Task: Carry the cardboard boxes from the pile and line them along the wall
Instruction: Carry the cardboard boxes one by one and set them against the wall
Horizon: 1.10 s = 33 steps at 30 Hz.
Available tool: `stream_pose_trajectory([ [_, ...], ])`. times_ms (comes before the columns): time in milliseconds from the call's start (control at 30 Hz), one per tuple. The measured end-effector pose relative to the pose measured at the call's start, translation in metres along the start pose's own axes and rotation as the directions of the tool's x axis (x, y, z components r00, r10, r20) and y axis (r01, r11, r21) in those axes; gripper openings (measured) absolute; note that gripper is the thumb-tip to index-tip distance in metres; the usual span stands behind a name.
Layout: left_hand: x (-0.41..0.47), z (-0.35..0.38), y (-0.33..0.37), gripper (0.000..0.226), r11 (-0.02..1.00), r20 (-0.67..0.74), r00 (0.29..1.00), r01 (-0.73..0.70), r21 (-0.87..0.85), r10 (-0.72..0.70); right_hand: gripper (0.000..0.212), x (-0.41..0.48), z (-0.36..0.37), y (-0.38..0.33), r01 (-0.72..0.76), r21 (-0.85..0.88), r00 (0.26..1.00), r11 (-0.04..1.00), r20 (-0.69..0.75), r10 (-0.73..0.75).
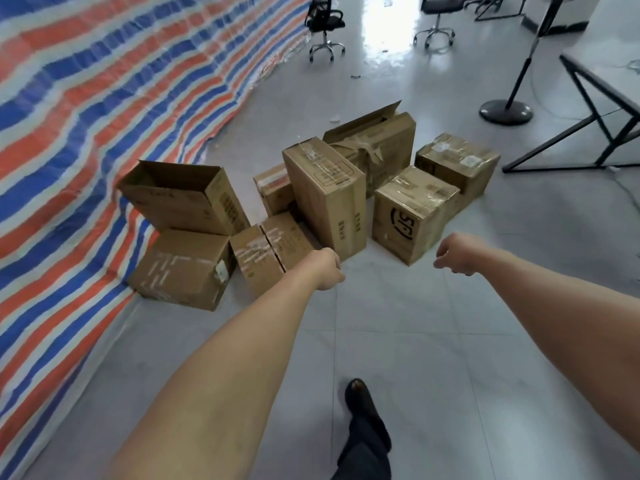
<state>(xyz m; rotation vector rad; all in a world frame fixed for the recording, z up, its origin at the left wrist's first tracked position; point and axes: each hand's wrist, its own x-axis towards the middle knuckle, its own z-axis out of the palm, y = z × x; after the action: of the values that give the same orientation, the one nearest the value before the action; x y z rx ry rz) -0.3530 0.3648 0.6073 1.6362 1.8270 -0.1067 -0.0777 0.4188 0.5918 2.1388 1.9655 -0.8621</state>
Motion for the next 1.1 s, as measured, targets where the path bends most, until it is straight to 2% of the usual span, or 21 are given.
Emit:
stream_pose_trajectory([
  [133, 0.097, -0.027, 0.007, 0.011, 1.000, 0.018, 1.000, 0.019, -0.020, -0.019, 0.024, 0.093, -0.028, -0.006, -0.037, 0.000, 0.999, 0.999, 0.034, 0.037],
  [333, 0.210, -0.100, 0.028, 0.018, 0.996, 0.033, 0.998, 0.054, -0.064, -0.052, 0.021, 0.217, -0.097, -0.050, -0.003, -0.013, 0.999, 1.000, 0.043, 0.004],
  [567, 0.336, -0.165, 0.036, 0.023, 0.987, 0.008, 0.992, 0.124, -0.100, -0.124, 0.019, 0.373, -0.137, -0.091, 0.065, -0.063, 0.992, 0.996, 0.115, -0.057],
  [833, 0.489, -0.221, 0.034, 0.021, 0.944, 0.050, 0.961, 0.275, -0.181, -0.271, 0.023, 0.562, -0.158, -0.135, 0.142, -0.080, 0.965, 0.987, 0.233, -0.120],
  [933, 0.536, -0.242, 0.027, 0.021, 0.922, 0.087, 0.946, 0.323, -0.212, -0.311, 0.018, 0.610, -0.155, -0.156, 0.159, -0.079, 0.955, 0.984, 0.263, -0.133],
  [1100, 0.615, -0.270, -0.011, 0.023, 0.907, 0.097, 0.925, 0.380, -0.183, -0.369, 0.023, 0.666, -0.131, -0.184, 0.145, -0.089, 0.934, 0.986, 0.342, -0.106],
])
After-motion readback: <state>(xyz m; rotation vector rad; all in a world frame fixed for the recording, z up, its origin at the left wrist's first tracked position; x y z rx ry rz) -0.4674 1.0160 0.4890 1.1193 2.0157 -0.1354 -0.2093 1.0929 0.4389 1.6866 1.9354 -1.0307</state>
